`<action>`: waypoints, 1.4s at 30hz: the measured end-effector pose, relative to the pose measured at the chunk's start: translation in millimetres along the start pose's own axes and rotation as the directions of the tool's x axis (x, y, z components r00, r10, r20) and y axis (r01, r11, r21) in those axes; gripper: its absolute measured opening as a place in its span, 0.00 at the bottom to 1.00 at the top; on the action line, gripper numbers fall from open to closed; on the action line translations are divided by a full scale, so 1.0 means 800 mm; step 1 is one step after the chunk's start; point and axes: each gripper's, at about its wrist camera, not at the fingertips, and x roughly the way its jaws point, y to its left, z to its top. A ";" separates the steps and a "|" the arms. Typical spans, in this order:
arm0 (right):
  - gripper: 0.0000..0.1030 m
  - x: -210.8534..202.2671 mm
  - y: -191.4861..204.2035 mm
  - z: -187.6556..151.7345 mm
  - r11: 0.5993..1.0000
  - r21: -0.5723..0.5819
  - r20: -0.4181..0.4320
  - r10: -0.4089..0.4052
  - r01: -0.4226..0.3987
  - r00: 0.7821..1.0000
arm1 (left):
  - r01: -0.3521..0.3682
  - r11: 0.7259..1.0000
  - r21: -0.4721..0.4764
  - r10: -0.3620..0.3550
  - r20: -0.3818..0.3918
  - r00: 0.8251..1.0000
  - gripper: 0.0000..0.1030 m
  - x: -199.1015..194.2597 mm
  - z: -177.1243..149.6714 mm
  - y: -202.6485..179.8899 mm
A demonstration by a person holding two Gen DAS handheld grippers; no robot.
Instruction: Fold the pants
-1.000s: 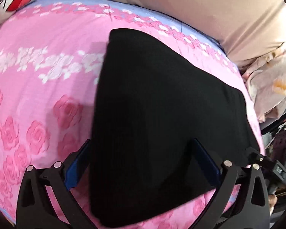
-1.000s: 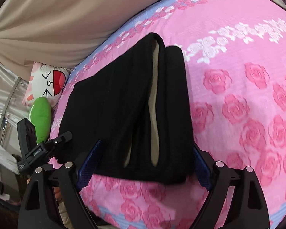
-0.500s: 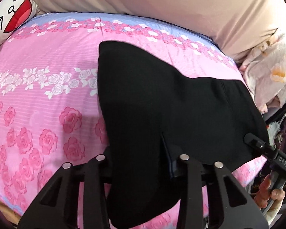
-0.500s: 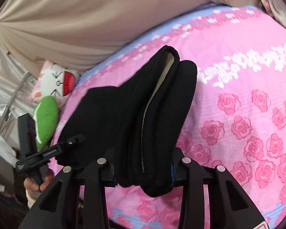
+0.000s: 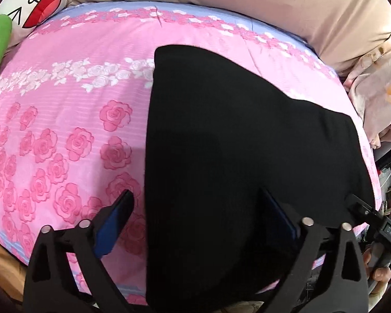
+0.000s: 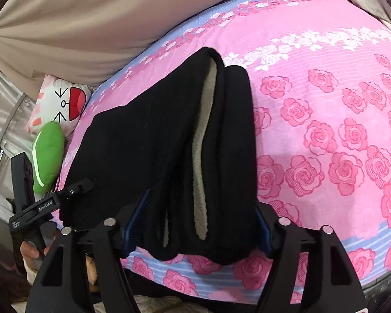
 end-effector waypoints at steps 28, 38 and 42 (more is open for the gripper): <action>0.35 -0.035 0.027 0.002 0.995 -0.034 0.048 0.096 -0.094 0.994 | 0.205 0.979 -0.008 -0.206 -0.010 0.979 0.33 -0.037 0.004 0.000; 0.34 -0.026 0.021 -0.004 0.997 -0.018 0.041 0.072 -0.072 0.997 | 0.237 0.971 -0.041 -0.237 0.002 0.972 0.32 -0.027 0.001 0.003; 0.33 -0.071 0.061 0.007 0.989 -0.102 0.120 0.115 -0.103 0.986 | 0.296 0.955 0.013 -0.296 0.067 0.953 0.31 -0.069 0.016 -0.008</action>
